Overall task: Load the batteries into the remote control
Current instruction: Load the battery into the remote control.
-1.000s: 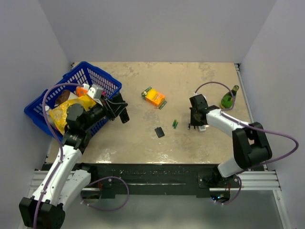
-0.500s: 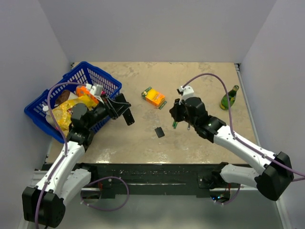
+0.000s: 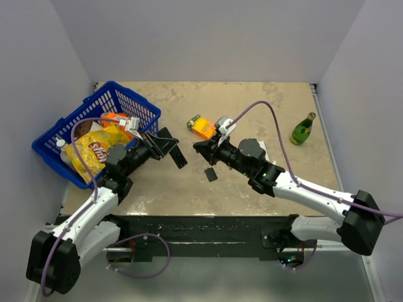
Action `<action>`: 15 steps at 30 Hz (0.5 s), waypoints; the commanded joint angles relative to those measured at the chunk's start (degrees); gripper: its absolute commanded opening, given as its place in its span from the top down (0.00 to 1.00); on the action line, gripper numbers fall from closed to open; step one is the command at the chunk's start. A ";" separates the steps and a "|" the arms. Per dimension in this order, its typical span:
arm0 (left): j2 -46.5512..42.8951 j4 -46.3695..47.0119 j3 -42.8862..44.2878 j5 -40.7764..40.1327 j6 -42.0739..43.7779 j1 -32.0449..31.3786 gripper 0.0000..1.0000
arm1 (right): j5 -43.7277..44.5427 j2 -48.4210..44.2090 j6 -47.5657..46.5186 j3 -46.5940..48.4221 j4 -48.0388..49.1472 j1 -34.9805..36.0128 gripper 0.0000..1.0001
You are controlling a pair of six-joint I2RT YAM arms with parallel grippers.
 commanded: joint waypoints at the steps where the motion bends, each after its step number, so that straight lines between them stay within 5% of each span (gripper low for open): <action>1: 3.13 8.53 0.71 -4.21 -0.17 -0.35 1.00 | -5.39 2.84 -3.11 0.18 10.29 0.52 1.00; 15: 12.72 22.68 0.80 -3.42 0.45 -0.44 1.00 | -7.41 11.80 -4.43 -0.87 20.75 0.61 1.00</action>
